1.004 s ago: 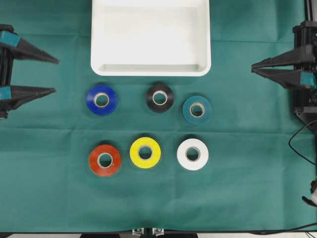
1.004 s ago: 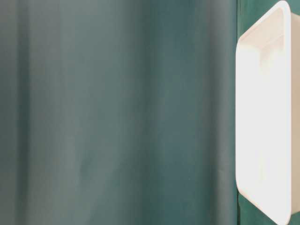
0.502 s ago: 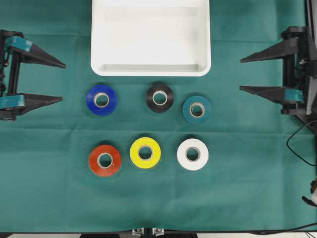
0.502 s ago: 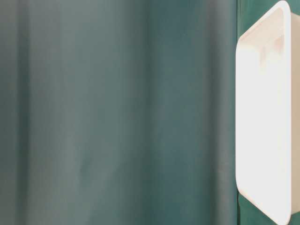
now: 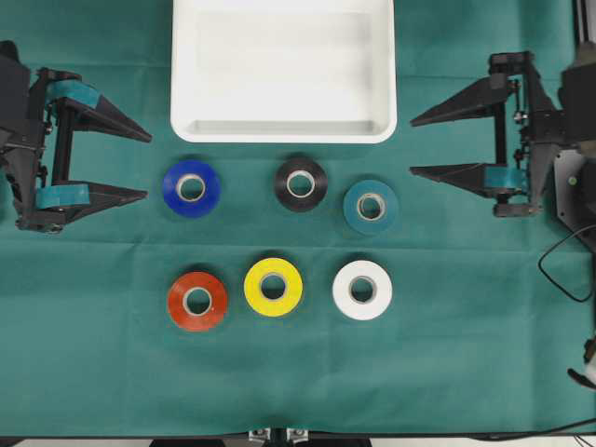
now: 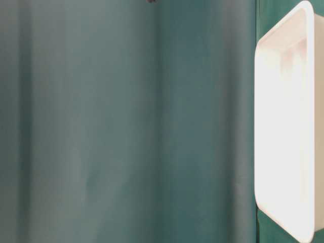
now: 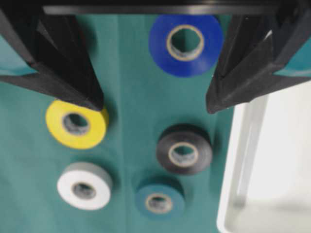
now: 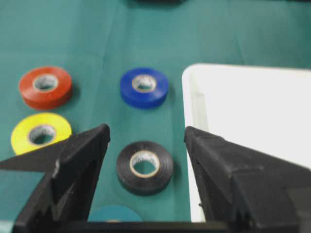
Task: Put the tape alternately from left to right into the white case.
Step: 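Move both grippers inward toward the blue and teal tape rolls, then move the right gripper over the black tape roll and lower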
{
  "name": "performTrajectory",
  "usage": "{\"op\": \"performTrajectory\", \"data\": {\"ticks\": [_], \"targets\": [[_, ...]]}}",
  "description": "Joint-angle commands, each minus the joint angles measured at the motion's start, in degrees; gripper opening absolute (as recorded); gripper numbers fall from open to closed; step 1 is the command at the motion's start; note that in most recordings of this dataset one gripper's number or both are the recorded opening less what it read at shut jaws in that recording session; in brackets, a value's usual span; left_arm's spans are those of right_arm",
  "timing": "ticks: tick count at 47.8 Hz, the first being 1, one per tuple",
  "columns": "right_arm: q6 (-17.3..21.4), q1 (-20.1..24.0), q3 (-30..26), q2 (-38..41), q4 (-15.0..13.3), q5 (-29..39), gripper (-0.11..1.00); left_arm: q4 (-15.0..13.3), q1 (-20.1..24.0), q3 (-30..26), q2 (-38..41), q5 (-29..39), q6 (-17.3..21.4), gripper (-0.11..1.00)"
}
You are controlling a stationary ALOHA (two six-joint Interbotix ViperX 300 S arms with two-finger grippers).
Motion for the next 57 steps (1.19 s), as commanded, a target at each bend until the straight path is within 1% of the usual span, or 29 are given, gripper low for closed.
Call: {"op": "performTrajectory", "data": {"ticks": [1,9,18,24,34,39,51,57], "targets": [[0.2,0.0,-2.8,1.3,0.2,1.1,0.72,-0.1,-0.1,-2.1,0.4,1.4,-0.5,0.7],[1.3,0.0,-5.6,4.4,0.2,4.5,0.72,-0.1,-0.1,-3.2,1.8,4.6,-2.1,0.7],[1.8,0.0,-8.4,8.1,0.2,10.0,0.72,-0.1,-0.1,-5.5,4.4,10.3,-4.0,0.7],[1.8,0.0,-10.1,10.3,0.2,12.5,0.72,-0.1,-0.1,-7.2,6.9,13.4,-4.0,0.7],[1.8,0.0,-13.0,14.2,0.2,17.8,0.72,-0.1,-0.1,-9.7,11.1,16.3,-4.0,0.7],[1.8,0.0,-13.8,15.8,0.2,18.8,0.72,0.0,-0.1,-10.2,12.3,17.2,-4.0,0.7],[2.0,0.0,-15.0,18.7,0.2,18.7,0.72,0.0,0.1,-10.6,13.3,17.5,-4.0,0.7],[1.8,0.0,-16.3,21.7,0.2,18.7,0.72,0.0,0.1,-11.5,15.3,17.5,-4.0,0.7]]}}
